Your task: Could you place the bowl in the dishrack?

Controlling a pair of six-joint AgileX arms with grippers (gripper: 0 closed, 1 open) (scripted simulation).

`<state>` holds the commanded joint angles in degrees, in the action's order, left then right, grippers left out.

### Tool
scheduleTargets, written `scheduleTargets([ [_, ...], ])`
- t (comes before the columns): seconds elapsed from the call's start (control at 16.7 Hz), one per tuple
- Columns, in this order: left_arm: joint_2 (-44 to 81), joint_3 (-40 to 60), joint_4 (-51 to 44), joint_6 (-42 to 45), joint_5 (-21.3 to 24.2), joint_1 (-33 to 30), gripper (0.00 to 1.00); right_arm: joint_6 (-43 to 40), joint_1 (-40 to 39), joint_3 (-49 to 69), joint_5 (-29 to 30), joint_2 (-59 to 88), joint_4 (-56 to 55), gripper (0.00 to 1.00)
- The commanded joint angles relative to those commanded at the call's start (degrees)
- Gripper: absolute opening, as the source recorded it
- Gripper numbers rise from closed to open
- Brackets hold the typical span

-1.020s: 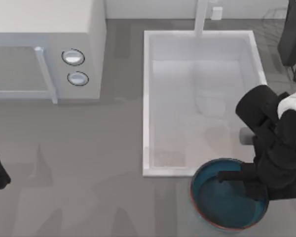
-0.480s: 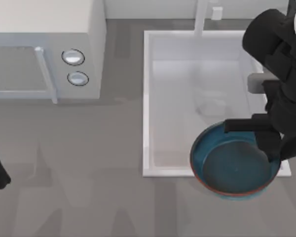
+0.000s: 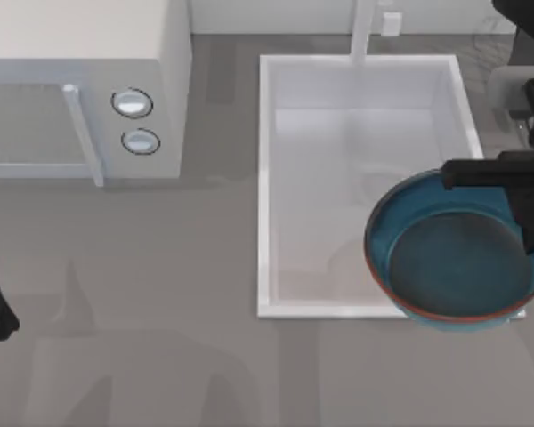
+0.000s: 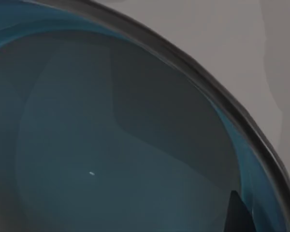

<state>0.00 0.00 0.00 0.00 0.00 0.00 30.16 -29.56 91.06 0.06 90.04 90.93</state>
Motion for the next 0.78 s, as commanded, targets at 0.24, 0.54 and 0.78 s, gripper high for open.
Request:
scheduleTargets([
  [0.24, 0.0, 0.0, 0.0, 0.0, 0.0, 0.0, 1.0, -0.22, 0.38, -0.31, -0.39, -0.13, -0.73, 0.0],
  [0.54, 0.0, 0.0, 0.0, 0.0, 0.0, 0.0, 1.0, -4.53, 10.62, -3.13, -6.08, -4.75, -11.96, 0.0],
  [0.78, 0.0, 0.0, 0.0, 0.0, 0.0, 0.0, 1.0, -10.49, 24.91, -8.2, -13.61, -11.03, -30.63, 0.0],
])
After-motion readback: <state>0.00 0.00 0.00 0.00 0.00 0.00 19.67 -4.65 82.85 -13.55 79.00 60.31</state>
